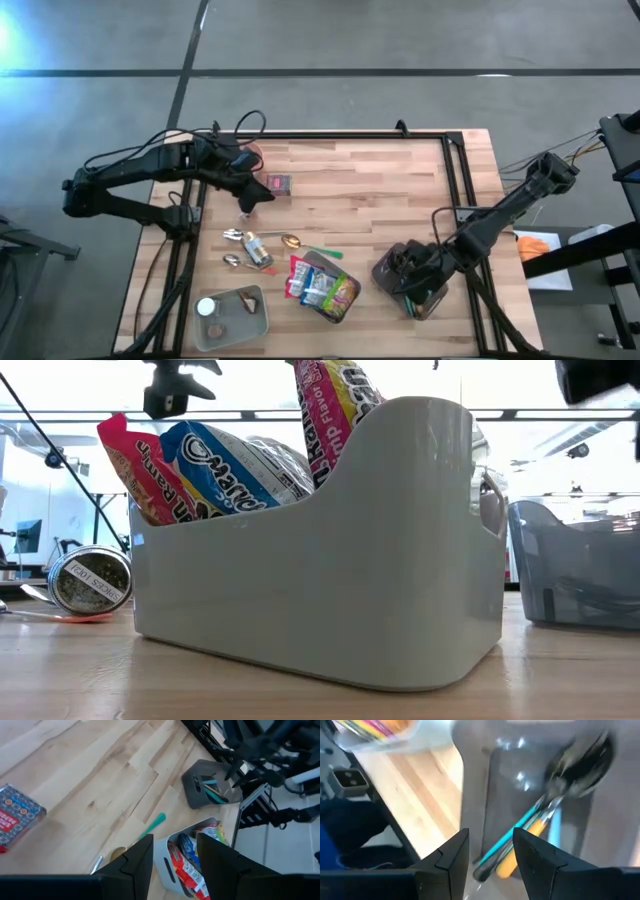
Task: Pick & Place Food Item
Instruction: Put the brown seasoning bottle into the left gray bin
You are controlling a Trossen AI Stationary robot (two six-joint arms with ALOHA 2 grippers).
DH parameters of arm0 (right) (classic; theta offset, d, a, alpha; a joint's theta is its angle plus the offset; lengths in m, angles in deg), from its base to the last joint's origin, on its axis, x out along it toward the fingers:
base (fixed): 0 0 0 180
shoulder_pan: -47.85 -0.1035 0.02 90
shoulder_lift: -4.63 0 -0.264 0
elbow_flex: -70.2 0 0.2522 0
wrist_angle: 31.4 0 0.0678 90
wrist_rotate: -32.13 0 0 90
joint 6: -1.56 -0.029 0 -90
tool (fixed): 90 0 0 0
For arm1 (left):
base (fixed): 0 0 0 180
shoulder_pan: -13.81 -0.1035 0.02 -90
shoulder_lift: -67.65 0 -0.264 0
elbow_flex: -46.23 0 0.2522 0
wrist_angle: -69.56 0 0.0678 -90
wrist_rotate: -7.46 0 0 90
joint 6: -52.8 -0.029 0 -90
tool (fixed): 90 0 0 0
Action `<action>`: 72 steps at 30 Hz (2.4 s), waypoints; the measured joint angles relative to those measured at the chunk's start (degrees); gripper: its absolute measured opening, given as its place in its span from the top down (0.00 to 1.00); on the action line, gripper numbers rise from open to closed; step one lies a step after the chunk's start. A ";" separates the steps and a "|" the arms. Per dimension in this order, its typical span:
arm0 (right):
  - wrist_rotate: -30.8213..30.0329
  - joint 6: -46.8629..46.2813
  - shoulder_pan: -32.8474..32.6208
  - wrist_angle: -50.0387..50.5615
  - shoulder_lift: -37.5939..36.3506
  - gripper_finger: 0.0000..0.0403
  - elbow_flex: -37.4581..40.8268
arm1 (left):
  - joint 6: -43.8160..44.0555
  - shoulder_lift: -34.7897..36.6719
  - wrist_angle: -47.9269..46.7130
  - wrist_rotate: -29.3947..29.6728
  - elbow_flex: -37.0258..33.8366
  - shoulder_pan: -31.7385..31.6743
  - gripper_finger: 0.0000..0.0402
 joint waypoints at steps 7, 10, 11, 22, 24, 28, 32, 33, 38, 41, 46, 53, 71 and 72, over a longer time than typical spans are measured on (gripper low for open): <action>-13.59 7.94 0.06 8.73 -0.04 0.62 -10.09 | 3.78 0.00 -1.53 0.23 0.07 0.23 0.61; -16.08 12.07 0.92 8.73 0.10 0.62 -12.80 | 3.85 -0.40 -5.47 0.26 0.09 0.33 0.61; -16.68 12.73 1.41 8.77 0.26 0.62 -13.62 | 3.83 -0.64 -7.50 0.33 0.09 0.33 0.61; -22.99 16.94 8.01 9.16 0.76 0.62 -16.21 | -1.93 -7.44 -28.65 12.91 0.05 0.57 0.61; -23.02 16.71 8.85 9.15 0.79 0.62 -15.43 | -4.99 -8.73 -28.34 17.47 -0.31 0.57 0.61; -23.04 16.48 9.40 6.49 0.79 0.62 -13.76 | -6.77 -10.24 -26.64 19.89 -3.48 0.59 0.61; -22.84 16.50 9.28 2.83 0.79 0.62 -12.62 | -5.52 -10.60 -23.51 17.02 -8.37 0.66 0.61; -22.84 16.49 9.25 2.10 0.79 0.62 -12.36 | -5.26 -10.53 -22.55 15.96 -9.49 0.64 0.61; -22.84 16.50 9.22 1.25 0.79 0.62 -11.37 | -5.22 -10.49 -16.65 12.09 -14.46 0.66 0.56; -22.84 16.45 9.22 1.25 0.79 0.62 -10.95 | -5.22 -10.49 -12.11 10.45 -17.35 0.63 0.49; -22.83 16.48 9.25 -0.52 0.79 0.62 -10.36 | -5.00 -10.54 -6.87 10.79 -21.00 0.59 0.37; -22.82 16.32 9.25 -1.55 0.79 0.62 -10.16 | -5.13 -10.54 -5.89 16.96 -22.93 0.48 0.32; -22.88 17.38 9.38 -4.61 0.79 0.62 -10.08 | -3.56 -10.54 0.74 16.78 -28.89 -0.41 0.31; -22.88 17.40 9.38 -4.67 0.79 0.62 -10.08 | -3.56 -10.54 0.95 16.78 -29.20 -0.44 0.31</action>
